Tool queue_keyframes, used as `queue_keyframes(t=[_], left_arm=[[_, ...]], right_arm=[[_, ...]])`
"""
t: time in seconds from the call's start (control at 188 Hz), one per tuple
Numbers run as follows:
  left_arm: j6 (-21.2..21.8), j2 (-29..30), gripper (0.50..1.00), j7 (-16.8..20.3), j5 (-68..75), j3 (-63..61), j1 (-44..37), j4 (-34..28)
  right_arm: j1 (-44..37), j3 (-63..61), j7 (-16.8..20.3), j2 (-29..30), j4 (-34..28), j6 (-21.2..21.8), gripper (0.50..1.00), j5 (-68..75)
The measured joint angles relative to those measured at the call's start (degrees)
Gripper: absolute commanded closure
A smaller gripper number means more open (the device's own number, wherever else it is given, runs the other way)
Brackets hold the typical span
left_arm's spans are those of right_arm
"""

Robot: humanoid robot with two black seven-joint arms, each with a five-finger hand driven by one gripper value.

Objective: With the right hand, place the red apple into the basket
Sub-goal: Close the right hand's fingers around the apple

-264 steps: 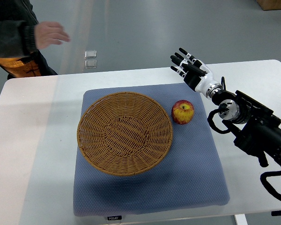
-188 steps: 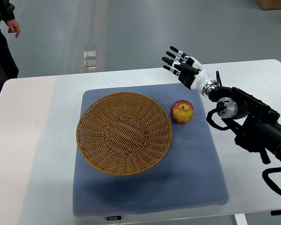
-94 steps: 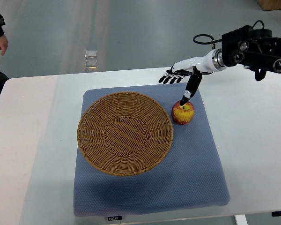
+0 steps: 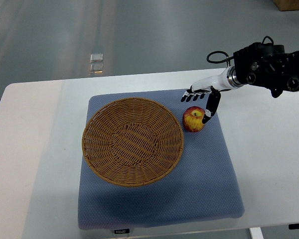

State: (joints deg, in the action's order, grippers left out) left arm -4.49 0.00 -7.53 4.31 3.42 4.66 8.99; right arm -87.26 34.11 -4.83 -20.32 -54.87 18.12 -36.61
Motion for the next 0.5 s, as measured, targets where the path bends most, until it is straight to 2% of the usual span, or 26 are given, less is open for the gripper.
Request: queue_keyframes(t=[0.366, 0.43, 0.456, 0.499], left_arm=[[0.0, 0.0, 0.5, -0.02, 0.0, 0.0, 0.0, -0.03], [0.0, 0.0, 0.5, -0.02, 0.0, 0.0, 0.0, -0.03], [0.0, 0.0, 0.5, -0.02, 0.0, 0.0, 0.0, -0.03], [0.0, 0.0, 0.5, -0.02, 0.0, 0.0, 0.0, -0.03]], right_arm=[[5.13, -0.66, -0.57, 0.93, 2.05, -4.3, 0.585, -1.38], [5.8, -1.26, -0.61, 1.2, 2.28, -4.82, 0.624, -1.42], [6.02, -1.48, -0.62, 1.25, 2.37, -5.03, 0.683, -1.43], [6.28, -1.76, -0.62, 1.29, 2.43, -5.42, 0.732, -1.43]])
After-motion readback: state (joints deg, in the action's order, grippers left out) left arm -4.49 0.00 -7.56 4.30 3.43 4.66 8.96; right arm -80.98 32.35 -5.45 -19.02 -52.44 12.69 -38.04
